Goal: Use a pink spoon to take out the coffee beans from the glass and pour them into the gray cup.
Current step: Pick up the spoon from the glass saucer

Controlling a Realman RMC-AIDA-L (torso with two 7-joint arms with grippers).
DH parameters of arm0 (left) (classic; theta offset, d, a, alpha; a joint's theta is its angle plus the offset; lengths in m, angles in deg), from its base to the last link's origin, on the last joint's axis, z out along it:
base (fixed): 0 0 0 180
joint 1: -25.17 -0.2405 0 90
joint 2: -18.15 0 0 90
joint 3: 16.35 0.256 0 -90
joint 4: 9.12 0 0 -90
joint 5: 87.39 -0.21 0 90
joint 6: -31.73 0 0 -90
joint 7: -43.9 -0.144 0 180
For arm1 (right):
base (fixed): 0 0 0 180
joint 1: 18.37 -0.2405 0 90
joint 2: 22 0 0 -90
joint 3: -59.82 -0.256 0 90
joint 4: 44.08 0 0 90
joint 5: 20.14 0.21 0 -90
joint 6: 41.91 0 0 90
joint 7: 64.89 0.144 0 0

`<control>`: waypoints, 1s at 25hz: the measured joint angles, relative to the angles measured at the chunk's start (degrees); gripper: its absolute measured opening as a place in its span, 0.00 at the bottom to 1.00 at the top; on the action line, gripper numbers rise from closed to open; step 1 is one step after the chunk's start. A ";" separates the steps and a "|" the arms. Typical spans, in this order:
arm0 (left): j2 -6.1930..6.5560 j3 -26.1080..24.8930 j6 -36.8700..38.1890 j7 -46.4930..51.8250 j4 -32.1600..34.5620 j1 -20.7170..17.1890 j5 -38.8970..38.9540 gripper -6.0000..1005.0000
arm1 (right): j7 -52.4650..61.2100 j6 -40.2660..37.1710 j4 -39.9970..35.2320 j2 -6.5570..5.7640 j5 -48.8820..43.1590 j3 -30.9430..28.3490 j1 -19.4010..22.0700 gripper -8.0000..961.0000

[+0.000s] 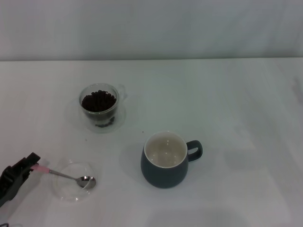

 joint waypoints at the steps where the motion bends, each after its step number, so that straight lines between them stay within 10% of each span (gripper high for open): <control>1: -0.01 0.00 0.00 -0.02 0.00 -0.05 0.00 0.37 | 0.00 -0.01 0.01 0.00 0.00 0.00 0.00 0.77; 25: 0.68 0.16 -5.74 -0.24 2.94 -0.85 -0.92 0.13 | 0.01 -0.01 0.02 0.00 0.00 0.00 0.33 0.77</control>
